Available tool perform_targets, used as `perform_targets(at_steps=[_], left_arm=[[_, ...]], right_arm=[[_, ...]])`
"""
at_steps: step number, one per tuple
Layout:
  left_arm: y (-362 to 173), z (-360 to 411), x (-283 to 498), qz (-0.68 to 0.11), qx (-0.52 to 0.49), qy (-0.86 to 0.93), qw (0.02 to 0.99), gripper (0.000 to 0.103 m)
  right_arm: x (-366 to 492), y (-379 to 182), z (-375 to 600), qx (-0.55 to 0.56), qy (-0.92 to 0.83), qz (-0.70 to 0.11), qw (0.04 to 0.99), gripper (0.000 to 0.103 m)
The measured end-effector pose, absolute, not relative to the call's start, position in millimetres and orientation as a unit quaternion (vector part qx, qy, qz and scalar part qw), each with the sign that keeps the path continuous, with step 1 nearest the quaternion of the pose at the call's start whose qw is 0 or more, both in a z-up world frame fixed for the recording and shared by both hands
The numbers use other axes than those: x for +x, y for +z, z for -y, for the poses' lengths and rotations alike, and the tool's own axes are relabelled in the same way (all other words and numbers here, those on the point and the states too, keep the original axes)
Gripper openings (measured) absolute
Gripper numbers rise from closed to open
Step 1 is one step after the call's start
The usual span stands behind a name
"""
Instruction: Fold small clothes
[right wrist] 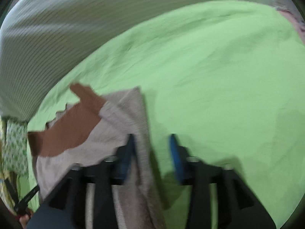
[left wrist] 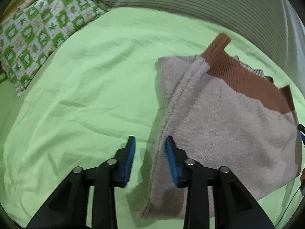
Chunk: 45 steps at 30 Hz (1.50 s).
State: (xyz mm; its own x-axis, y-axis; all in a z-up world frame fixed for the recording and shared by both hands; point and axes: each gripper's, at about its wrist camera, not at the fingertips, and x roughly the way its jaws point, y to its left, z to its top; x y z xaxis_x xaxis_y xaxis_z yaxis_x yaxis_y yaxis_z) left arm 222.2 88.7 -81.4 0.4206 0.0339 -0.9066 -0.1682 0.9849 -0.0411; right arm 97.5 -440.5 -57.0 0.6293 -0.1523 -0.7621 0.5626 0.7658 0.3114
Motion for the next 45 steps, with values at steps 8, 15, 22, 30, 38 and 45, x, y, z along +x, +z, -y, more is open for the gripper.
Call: perform_targets(at_steps=[8,15,22,30,38,45], left_arm=[[-36.7,-51.0,231.7,-0.483,-0.086,-0.006,0.871,0.041],[-58.9,38.9,265.6,-0.501,-0.052,-0.115,0.856,0.042],[-96.8,75.4,300.8,-0.517,0.029,-0.113,0.848,0.044],[-104.2,10.4,348.9,-0.5,-0.009,-0.04,0.865,0.028],[-96.0,-30.5,339.5,-0.494,-0.105,-0.057,0.861,0.017],[-75.5,-51.3,272.6,-0.485,-0.139,-0.028,0.863,0.049]], right_arm=[[118.9,-16.5,386.0,0.208,-0.085,-0.339,0.914,0.048],[171.8,-40.3,320.6,0.151,0.076,-0.395,0.903,0.048],[207.0,-76.2,290.1,0.066,0.107,-0.455,0.882,0.048],[229.8,-81.8,379.4,0.103,-0.082,-0.403,0.906,0.038],[198.3,-70.1,422.5,0.205,-0.152,-0.348,0.902,0.017],[156.8,-53.9,396.3,0.215,-0.089,-0.348,0.908,0.019]])
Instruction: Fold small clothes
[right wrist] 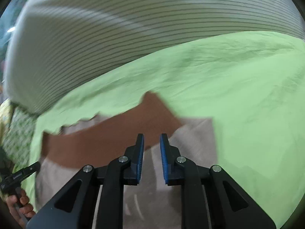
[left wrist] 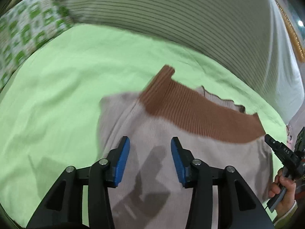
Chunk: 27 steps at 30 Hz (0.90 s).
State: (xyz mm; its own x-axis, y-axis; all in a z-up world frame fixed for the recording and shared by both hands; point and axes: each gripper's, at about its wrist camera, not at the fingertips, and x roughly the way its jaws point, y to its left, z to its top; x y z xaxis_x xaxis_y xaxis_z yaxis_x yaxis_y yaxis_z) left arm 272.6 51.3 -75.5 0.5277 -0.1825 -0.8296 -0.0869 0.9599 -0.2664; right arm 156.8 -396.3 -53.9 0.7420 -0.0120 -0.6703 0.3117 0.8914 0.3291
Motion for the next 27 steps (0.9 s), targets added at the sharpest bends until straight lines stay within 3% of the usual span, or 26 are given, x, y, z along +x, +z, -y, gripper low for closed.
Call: perform_targets(at_steps=[7,11,15,18,21,27], left_arm=[[-72.7,-80.0,167.5,-0.5,-0.211,0.044,0.839,0.064],[-82.1,-90.7,128.0,-0.511,-0.242,0.08,0.821,0.068],[-99.7,-84.3,121.2,-0.543,-0.232,0.086,0.802,0.07],[-110.1,-86.8,118.4,-0.554,-0.249,0.086,0.79,0.072],[-116.6,-94.4,117.3,-0.552,-0.277,0.087,0.782,0.074],[-117.5,-108.1,141.3,-0.531,-0.311,0.07,0.785,0.078]], right_arm=[[150.3,-59.1,314.0,0.162,0.014,-0.373,0.914,0.034],[163.0,-70.5,272.8,0.126,0.094,-0.405,0.901,0.035],[190.0,-91.6,254.4,0.079,0.091,-0.458,0.88,0.035],[201.7,-92.2,284.9,0.116,0.022,-0.44,0.89,0.032],[193.6,-78.8,309.6,0.15,-0.054,-0.415,0.896,0.036],[155.4,-62.0,307.2,0.188,-0.023,-0.393,0.9,0.037]])
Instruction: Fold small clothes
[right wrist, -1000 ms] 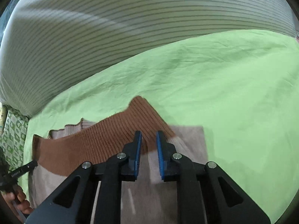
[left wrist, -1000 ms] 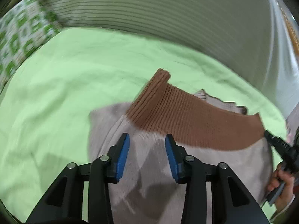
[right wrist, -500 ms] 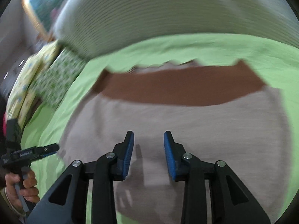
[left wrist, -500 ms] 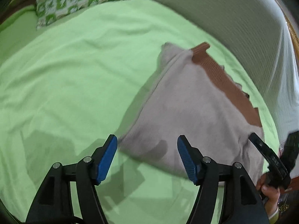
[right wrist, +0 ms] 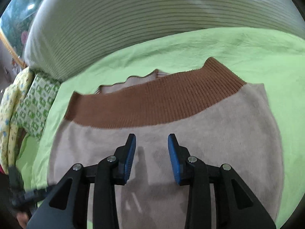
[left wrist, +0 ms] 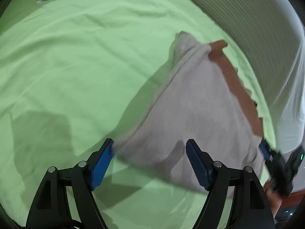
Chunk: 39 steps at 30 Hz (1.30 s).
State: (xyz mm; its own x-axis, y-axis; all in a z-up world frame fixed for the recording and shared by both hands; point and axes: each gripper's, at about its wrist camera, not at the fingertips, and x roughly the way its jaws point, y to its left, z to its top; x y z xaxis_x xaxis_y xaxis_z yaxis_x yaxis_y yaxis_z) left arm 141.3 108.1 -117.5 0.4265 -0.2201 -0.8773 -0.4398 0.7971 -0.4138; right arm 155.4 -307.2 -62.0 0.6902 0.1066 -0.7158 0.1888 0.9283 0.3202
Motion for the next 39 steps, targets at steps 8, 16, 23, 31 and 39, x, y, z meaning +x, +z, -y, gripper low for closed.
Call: perform_targets(at_steps=[8,16,23,31,39], left_arm=[[-120.8,-125.7,203.9,-0.541,-0.319,0.014,0.778,0.08],[-122.6,-106.5,235.0,-0.57,-0.285,-0.037,0.77,0.047],[-130.3,-129.0,203.7,-0.57,-0.348,-0.033,0.743,0.065],[-129.1,-108.0,195.7,-0.572,-0.312,-0.048,0.757,0.02],[-104.5,-97.1,188.6,-0.54,-0.3,-0.055,0.784,0.009]], right_arm=[[128.9,-61.9,281.5,0.213,-0.008,-0.393,0.894,0.038],[120.8,-72.2,281.4,0.229,-0.016,-0.404,0.886,0.038],[114.1,-72.7,282.3,0.234,-0.018,-0.4,0.886,0.038],[113.1,-76.7,283.0,0.235,-0.023,-0.4,0.886,0.038],[117.1,-79.1,297.0,0.209,-0.057,-0.375,0.901,0.038]])
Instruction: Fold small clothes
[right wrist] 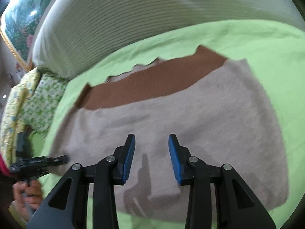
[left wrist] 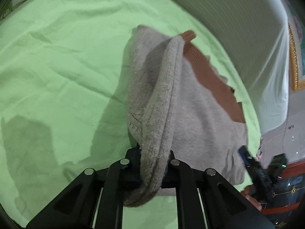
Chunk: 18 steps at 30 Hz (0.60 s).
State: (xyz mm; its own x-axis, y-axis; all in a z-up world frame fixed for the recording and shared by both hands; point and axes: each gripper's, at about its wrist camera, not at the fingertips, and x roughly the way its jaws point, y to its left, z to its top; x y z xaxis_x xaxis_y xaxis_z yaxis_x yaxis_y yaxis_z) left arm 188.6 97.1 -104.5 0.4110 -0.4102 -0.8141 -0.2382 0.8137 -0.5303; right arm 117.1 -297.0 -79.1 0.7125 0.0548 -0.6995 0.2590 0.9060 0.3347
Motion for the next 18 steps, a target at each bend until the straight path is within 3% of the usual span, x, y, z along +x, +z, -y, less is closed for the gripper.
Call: perform_targets(at_steps=[4,12,16,18], left_arm=[[-70.4,-78.6,188.7,-0.512,-0.287,-0.089,0.805,0.009],[12.6,53.8,211.0,-0.464,-0.223,-0.244,0.822,0.008],[13.4,142.4,216.2,-0.473,-0.17,-0.331,0.799,0.01],[-5.6,179.4,215.8,-0.494,-0.137,-0.356,0.781,0.016]], right_arm=[[125.7,-117.8,316.5,0.24,-0.065,-0.418,0.874,0.037],[104.7,-111.1,348.5,0.377,-0.013,-0.363,0.852,0.038],[78.7,-106.8,382.3,0.432,-0.024,-0.323,0.841,0.038],[65.5,-110.6,400.3,0.473,-0.029,-0.303,0.827,0.038]])
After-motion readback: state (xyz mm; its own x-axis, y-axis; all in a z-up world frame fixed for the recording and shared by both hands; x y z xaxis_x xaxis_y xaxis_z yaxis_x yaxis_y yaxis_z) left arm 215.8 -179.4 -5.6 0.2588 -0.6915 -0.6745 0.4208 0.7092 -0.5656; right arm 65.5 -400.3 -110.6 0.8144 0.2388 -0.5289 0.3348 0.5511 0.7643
